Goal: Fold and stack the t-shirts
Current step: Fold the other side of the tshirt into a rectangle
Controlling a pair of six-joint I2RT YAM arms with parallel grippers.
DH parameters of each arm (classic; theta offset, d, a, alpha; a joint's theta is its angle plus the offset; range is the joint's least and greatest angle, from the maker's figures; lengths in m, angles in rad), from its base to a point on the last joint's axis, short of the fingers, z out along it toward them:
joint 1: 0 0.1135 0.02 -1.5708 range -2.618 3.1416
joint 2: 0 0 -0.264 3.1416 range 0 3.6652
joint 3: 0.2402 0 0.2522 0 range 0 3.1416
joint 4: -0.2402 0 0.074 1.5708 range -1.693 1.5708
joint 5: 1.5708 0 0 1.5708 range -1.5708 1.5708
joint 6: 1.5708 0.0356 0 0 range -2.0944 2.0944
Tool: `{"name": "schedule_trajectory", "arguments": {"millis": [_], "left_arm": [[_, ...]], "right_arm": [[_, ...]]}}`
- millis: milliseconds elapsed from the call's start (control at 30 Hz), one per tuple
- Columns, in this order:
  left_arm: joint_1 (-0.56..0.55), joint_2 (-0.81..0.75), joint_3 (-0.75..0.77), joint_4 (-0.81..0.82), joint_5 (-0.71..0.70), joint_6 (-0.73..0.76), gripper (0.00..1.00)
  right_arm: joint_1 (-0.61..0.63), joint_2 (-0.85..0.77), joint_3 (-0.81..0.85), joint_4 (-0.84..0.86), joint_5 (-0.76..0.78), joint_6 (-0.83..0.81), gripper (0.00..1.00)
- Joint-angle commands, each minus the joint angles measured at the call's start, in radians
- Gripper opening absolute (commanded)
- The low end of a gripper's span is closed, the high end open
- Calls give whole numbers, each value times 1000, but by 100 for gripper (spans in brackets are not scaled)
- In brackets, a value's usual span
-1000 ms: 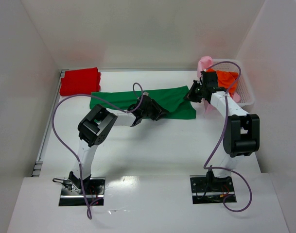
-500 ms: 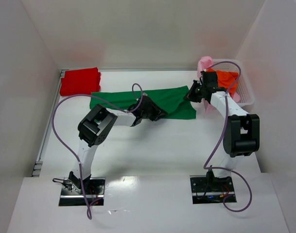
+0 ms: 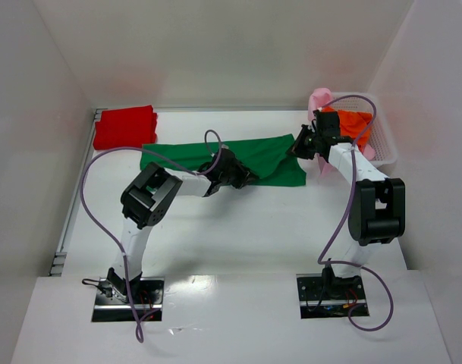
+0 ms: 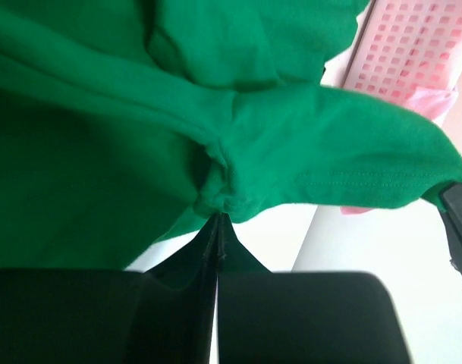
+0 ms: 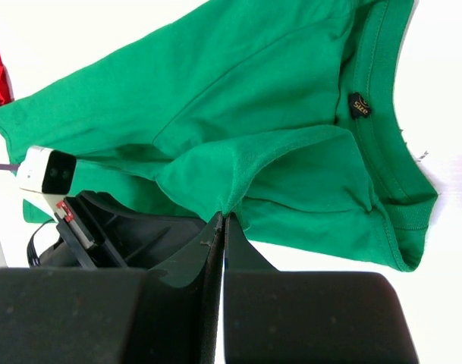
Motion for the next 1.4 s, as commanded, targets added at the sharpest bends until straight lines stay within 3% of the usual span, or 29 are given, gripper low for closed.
{"name": "schedule_trajectory", "arguments": {"millis": [0, 400, 467, 533, 567, 667, 833, 1100, 1367], "left_arm": [[33, -36, 34, 2, -16, 1, 0], [122, -44, 149, -101, 34, 84, 0], [133, -16, 192, -146, 87, 103, 7], [125, -5, 196, -141, 117, 105, 33], [124, -5, 176, -130, 126, 105, 40], [101, -14, 161, -111, 128, 105, 46], [67, -14, 138, -133, 133, 125, 68], [24, -13, 101, -122, 111, 114, 68], [24, 16, 113, -102, 66, 92, 54]], "right_arm": [[-2, -9, 27, 45, 1, -13, 1], [-2, 65, 113, 55, 10, -4, 1], [-2, 77, 115, 55, 10, -4, 1], [-2, 86, 115, 55, 2, -4, 1], [-2, 88, 115, 55, 1, -4, 1], [-2, 88, 109, 55, 1, -4, 1], [-2, 88, 105, 55, 1, -13, 1], [-2, 86, 95, 55, 1, -13, 1], [-2, 69, 74, 55, 1, -22, 1]]}}
